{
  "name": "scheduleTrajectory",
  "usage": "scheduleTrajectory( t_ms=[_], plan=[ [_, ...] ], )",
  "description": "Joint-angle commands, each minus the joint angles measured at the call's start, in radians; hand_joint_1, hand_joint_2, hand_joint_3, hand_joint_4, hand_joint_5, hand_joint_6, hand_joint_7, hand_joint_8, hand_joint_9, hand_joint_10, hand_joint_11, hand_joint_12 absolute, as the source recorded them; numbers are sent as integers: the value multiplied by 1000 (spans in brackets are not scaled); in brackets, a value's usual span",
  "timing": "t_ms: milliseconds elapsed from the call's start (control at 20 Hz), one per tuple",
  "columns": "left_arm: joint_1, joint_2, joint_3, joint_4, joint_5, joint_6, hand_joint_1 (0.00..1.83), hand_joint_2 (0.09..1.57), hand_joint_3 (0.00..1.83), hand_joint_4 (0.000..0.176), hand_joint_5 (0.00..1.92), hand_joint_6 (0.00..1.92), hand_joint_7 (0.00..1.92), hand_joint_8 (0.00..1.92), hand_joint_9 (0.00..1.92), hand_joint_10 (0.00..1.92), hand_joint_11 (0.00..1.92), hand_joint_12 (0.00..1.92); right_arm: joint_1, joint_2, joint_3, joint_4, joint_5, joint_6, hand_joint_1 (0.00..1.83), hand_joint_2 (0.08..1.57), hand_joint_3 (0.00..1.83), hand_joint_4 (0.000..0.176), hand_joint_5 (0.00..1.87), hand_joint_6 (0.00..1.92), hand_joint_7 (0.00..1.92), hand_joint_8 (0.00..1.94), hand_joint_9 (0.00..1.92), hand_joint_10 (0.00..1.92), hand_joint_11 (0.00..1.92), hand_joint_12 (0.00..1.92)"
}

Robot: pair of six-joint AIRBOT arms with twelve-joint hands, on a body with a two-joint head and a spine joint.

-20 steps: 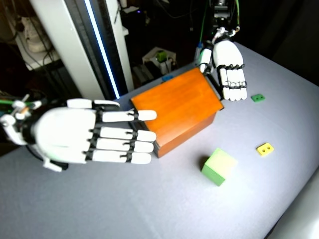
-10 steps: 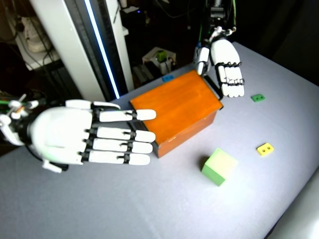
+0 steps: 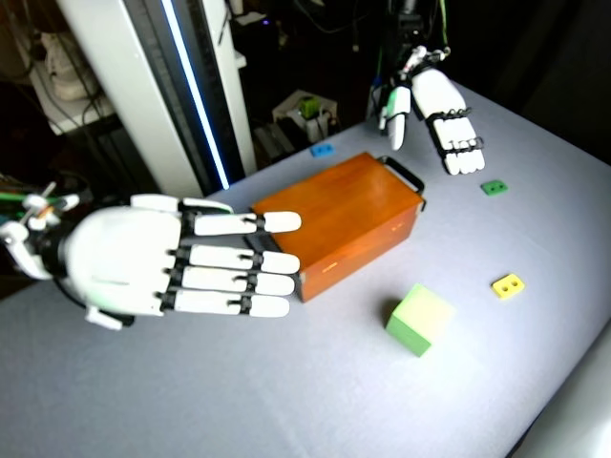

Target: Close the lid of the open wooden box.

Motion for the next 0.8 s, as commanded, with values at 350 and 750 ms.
scheduleTrajectory(
  t_ms=[350,750],
  plan=[
    [-131,53,40,104,-257,-25,29,1361,3,0,0,0,0,0,0,0,0,0,7,-20,20,66,184,-16,479,1277,13,132,0,0,0,0,0,0,0,0],
    [-220,86,60,143,-503,-59,340,1365,0,0,27,4,53,7,51,9,58,31,63,-37,15,125,372,-88,496,1277,7,64,3,0,59,2,54,4,77,55]
  ],
)
